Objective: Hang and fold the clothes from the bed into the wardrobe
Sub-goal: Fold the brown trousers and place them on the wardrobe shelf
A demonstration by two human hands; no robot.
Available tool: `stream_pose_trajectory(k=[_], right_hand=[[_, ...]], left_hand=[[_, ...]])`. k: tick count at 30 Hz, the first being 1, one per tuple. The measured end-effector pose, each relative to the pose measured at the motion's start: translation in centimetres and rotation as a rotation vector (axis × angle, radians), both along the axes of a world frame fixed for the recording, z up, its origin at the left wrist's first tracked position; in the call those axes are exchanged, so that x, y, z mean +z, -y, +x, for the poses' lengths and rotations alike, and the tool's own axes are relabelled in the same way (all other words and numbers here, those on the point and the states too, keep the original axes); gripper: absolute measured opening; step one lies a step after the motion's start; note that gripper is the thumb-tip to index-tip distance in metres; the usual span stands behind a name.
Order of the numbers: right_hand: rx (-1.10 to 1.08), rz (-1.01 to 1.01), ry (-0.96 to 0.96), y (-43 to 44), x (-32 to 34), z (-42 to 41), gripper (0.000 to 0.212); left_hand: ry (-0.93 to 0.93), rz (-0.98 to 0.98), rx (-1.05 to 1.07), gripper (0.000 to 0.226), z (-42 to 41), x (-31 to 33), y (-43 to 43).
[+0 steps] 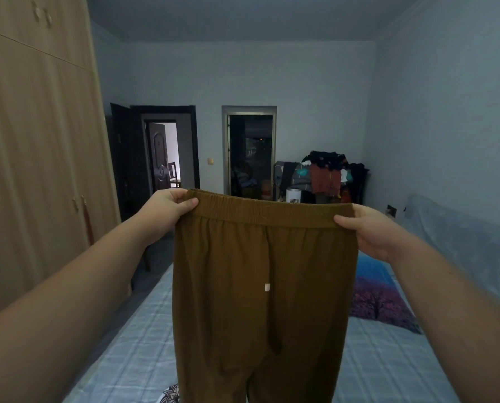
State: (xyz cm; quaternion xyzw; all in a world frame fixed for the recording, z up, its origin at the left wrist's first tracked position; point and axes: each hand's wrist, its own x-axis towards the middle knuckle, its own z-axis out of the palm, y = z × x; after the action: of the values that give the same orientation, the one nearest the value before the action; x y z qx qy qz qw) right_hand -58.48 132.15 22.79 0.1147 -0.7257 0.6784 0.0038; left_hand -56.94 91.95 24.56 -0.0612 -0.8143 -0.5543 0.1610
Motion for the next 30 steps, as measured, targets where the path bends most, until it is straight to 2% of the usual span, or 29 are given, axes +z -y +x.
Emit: stream_pose_trajectory(k=[5,10,14,19,22,26,30], right_hand=[[-0.004,-0.098,0.069,-1.4,-1.8,-0.5,0.028],[-0.254,-0.177,0.175,-0.3,-4.8,-2.9,0.024],[-0.338,-0.179,0.252,0.7,-6.9,-5.2,0.037],[-0.295,-0.102,0.227,1.6,-8.3,-5.4,0.012],[-0.253,-0.08,0.205,1.8,-9.7,-5.0,0.005],[-0.152,-0.046,0.16,2.7,-11.4,-3.8,0.009],[-0.117,-0.009,0.108,4.0,-12.3,-2.1,0.015]], left_hand=[[0.127,0.047,-0.011,0.02,-0.3,-0.8,-0.7],[0.335,0.148,0.026,0.024,-1.4,-2.7,-3.3],[0.455,0.247,0.084,0.02,-2.3,-4.5,-6.4],[0.462,0.252,0.083,0.024,-2.5,-7.0,-9.8],[0.443,0.279,0.015,0.024,-1.9,-8.2,-11.9],[0.4,0.293,-0.102,0.02,-0.7,-9.6,-15.4],[0.347,0.285,-0.11,0.023,-0.6,-11.5,-18.6]])
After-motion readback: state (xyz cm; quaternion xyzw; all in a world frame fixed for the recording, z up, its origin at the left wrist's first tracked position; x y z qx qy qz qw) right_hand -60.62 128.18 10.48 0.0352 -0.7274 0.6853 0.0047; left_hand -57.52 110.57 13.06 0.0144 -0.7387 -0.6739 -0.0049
